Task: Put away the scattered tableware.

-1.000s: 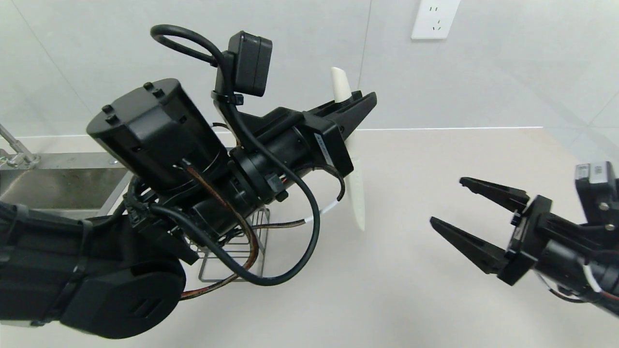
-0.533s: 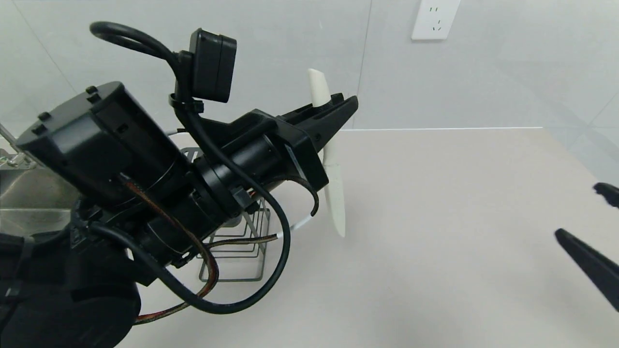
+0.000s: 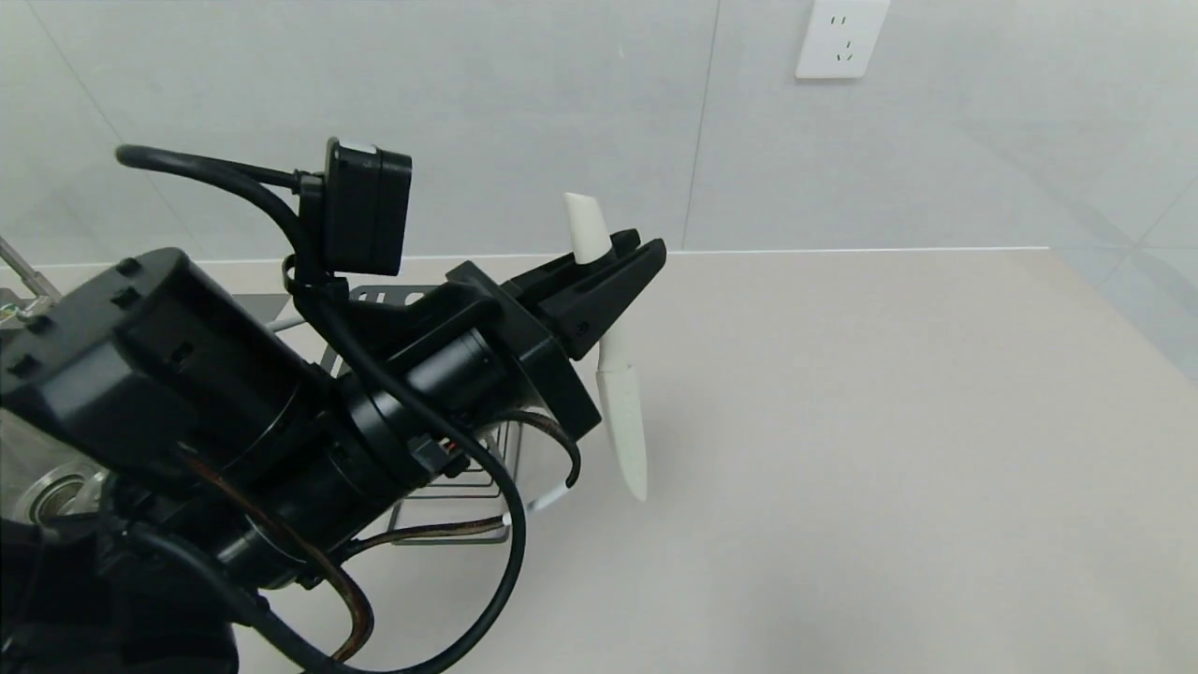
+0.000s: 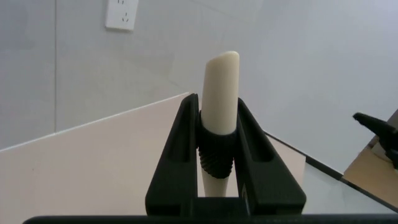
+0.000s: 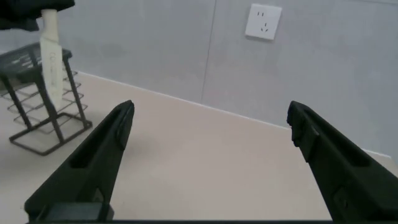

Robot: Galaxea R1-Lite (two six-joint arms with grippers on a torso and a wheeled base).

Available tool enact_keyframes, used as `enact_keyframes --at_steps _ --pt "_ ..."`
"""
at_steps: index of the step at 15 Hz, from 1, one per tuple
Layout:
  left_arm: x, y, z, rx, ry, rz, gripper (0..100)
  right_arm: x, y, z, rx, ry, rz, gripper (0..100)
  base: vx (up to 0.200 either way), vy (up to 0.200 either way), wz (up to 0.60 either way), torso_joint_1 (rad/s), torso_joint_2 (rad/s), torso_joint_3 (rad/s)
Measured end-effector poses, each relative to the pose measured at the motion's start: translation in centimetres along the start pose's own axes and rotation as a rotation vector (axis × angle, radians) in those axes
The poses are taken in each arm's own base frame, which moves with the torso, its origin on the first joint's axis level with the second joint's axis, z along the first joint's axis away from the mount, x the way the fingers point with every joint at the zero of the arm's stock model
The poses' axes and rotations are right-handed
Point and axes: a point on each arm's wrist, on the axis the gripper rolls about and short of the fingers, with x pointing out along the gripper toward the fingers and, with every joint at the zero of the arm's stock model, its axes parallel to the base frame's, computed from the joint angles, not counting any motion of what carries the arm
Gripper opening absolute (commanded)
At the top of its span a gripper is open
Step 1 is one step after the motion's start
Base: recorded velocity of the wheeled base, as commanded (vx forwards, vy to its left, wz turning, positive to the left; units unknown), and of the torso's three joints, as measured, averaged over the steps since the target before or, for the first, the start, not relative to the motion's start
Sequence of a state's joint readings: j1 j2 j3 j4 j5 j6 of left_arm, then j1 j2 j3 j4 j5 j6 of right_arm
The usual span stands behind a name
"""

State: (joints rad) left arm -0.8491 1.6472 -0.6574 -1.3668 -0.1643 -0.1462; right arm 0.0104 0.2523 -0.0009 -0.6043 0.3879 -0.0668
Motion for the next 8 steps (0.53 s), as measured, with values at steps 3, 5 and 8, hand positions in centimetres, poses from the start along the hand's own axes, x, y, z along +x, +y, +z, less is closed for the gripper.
enact_keyframes --at_steps 3,5,8 --pt "-1.1 -0.1 -1.0 -0.004 0.022 0.003 0 -2.5 1.2 -4.4 0.111 0.301 -0.054 100 0.000 0.000 0.00 0.000 0.00 0.000" --pt "-1.4 0.1 -1.1 0.000 0.023 0.011 0 -3.1 1.2 -5.0 0.107 0.338 -0.151 100 0.000 0.000 0.00 0.000 0.00 0.000" --pt "-1.6 0.7 -1.0 0.010 0.007 0.029 0 -3.4 1.1 -5.3 0.087 0.359 -0.248 100 0.000 0.000 -0.20 0.002 0.00 0.001"
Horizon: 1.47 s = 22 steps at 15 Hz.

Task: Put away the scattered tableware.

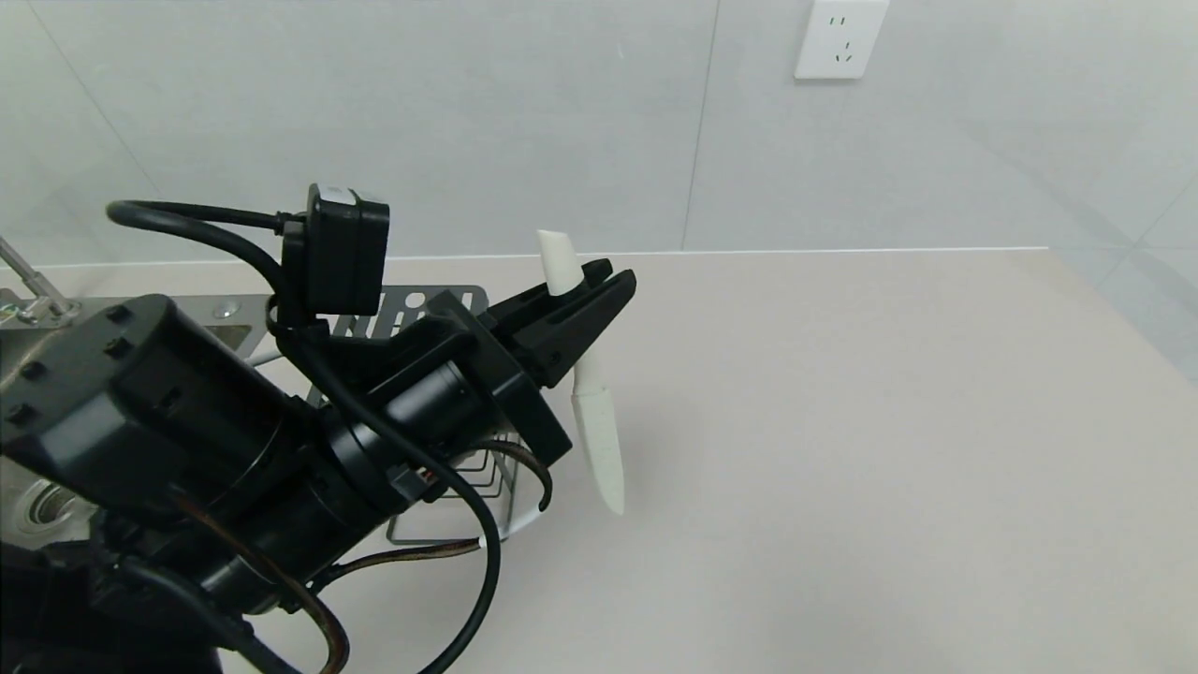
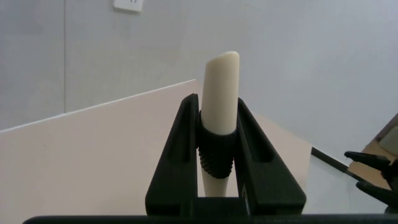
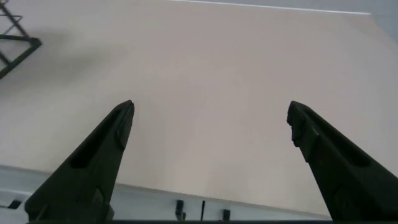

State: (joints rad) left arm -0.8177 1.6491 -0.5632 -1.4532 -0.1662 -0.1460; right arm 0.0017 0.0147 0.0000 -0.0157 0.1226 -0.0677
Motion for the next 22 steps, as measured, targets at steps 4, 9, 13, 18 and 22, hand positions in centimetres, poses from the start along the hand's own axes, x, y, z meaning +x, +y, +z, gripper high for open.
enact_keyframes --at_steps 4,9,13,18,22 --pt "-0.4 -0.3 0.5 0.041 -0.053 -0.017 0 -0.1 0.0 -0.1 0.007 0.000 -0.021 100 0.000 0.000 -0.15 0.001 0.00 0.001" --pt "-0.6 -1.8 1.2 0.046 -0.078 -0.069 0 -0.1 0.0 -0.1 0.006 -0.001 -0.027 100 0.000 0.000 0.00 0.093 -0.21 -0.124" --pt "-0.5 -2.4 1.8 0.046 -0.097 -0.096 0 -0.1 0.0 -0.1 0.004 -0.001 -0.026 100 0.000 0.000 0.00 0.000 0.00 0.000" --pt "-0.7 -2.6 3.0 0.050 -0.111 -0.117 0 -0.1 -0.1 -0.1 -0.008 0.001 -0.027 100 0.000 0.000 0.60 0.007 0.00 0.000" --pt "-1.3 -2.8 4.1 0.052 -0.123 -0.120 0 -0.1 0.0 -0.1 -0.009 -0.001 -0.020 100 0.000 0.000 0.30 0.005 0.00 -0.002"
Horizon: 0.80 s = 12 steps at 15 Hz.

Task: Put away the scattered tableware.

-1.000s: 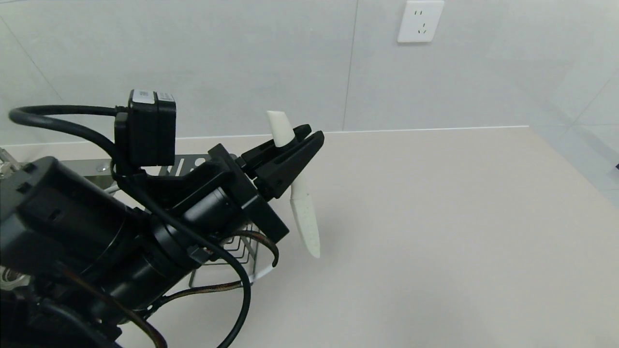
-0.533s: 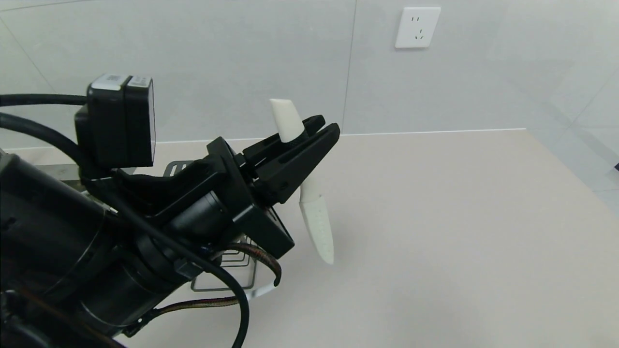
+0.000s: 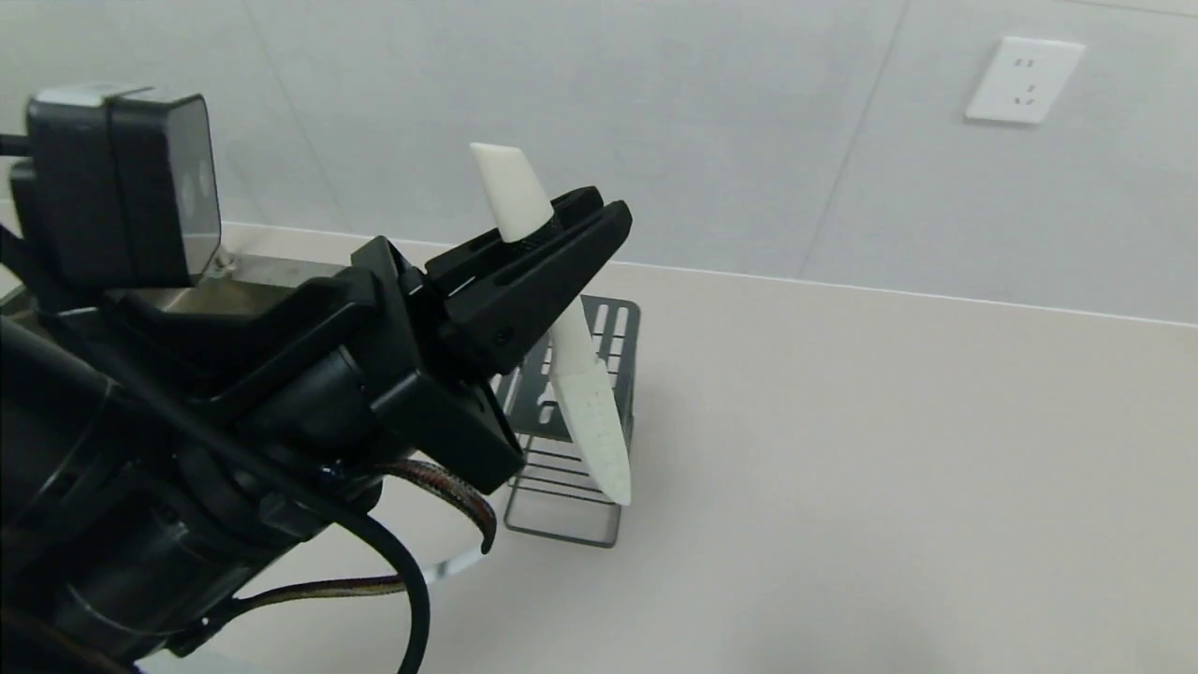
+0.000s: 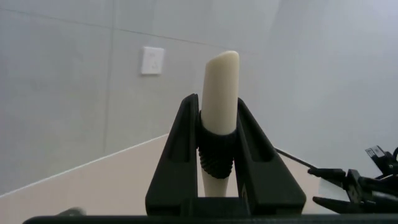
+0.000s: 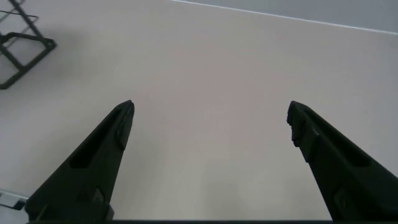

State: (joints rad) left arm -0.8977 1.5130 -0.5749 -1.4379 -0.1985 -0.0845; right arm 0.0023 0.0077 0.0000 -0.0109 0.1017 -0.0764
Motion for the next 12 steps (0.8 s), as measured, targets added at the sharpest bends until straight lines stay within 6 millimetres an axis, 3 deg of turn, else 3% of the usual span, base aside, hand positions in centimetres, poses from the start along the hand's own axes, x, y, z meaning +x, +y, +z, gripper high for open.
enact_keyframes --at_steps 5,12 --pt "0.5 -0.8 1.3 -0.006 -0.035 -0.073 0 0.0 0.0 0.0 0.002 0.002 -0.001 100 0.000 0.000 0.00 0.017 -0.04 -0.025" --pt "2.1 -0.2 0.6 -0.022 0.063 -0.075 0 0.0 0.0 0.0 0.004 0.002 -0.002 100 0.000 0.000 0.00 0.156 -0.36 -0.198"
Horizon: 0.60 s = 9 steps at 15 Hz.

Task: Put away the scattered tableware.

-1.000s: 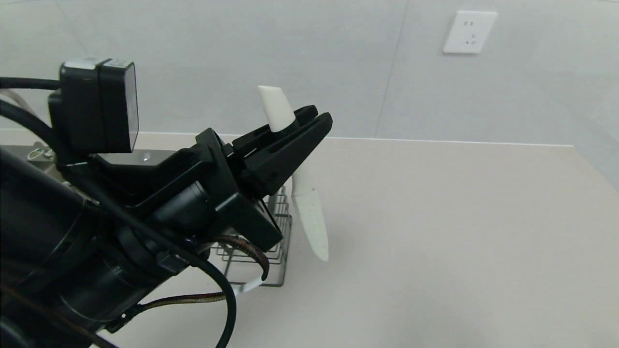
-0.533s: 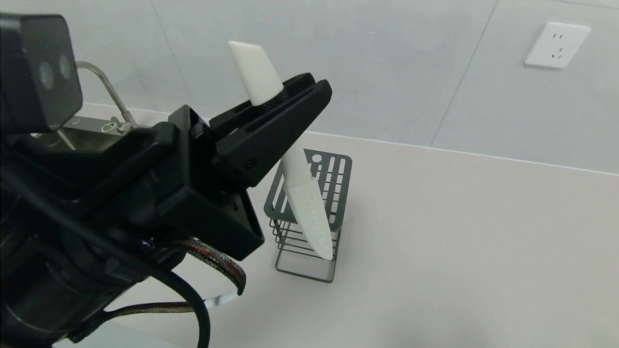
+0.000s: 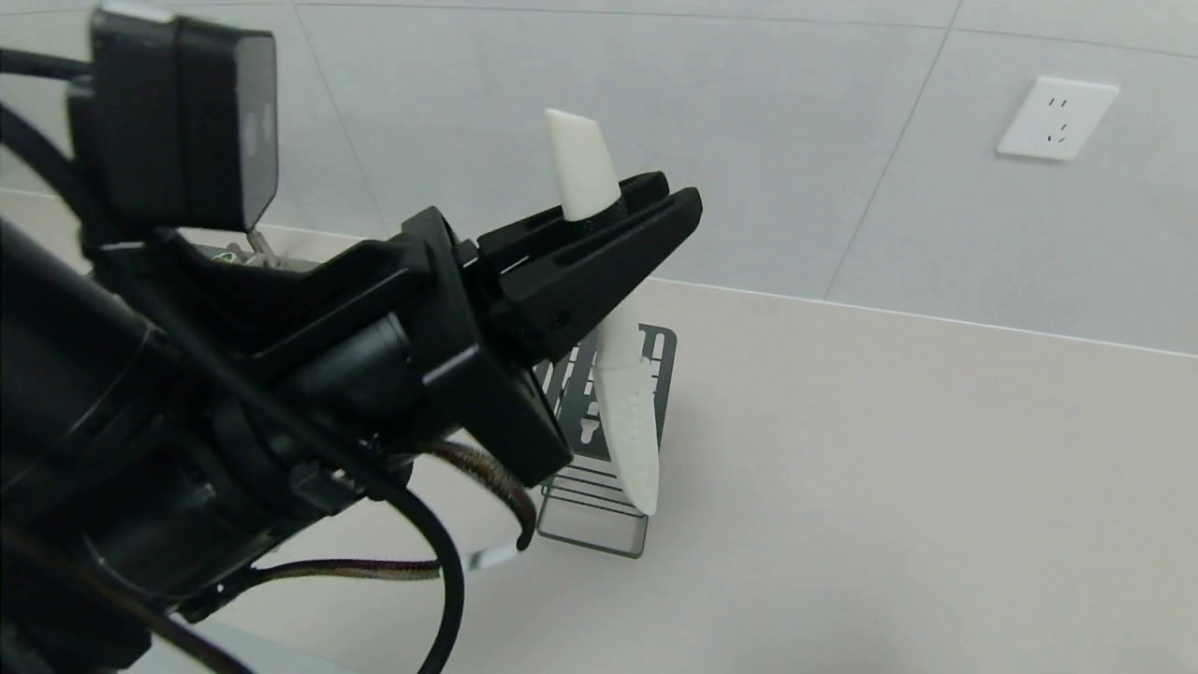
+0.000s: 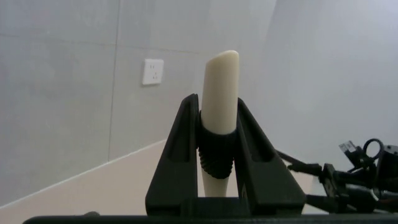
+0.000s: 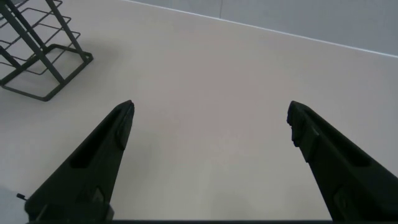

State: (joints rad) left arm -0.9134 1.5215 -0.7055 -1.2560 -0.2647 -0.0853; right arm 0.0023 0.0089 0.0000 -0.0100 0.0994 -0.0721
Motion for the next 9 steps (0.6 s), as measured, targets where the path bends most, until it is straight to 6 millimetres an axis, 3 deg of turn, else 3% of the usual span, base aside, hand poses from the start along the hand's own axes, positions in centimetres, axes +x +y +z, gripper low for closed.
enact_keyframes --at_steps 4,6,9 --pt "2.0 1.7 1.1 0.073 0.151 0.064 0 0.0 0.0 0.0 0.003 0.000 0.000 100 0.000 0.000 0.00 0.161 -0.35 -0.194" --pt "3.1 1.5 1.9 0.122 0.123 0.115 0 0.0 0.0 0.0 0.015 0.000 0.000 100 0.000 0.000 0.00 0.025 -0.06 -0.025" --pt "5.1 2.1 1.6 0.181 0.067 0.271 0 0.0 0.0 -0.1 0.072 0.007 -0.021 100 0.000 0.000 0.00 0.000 0.00 0.000"
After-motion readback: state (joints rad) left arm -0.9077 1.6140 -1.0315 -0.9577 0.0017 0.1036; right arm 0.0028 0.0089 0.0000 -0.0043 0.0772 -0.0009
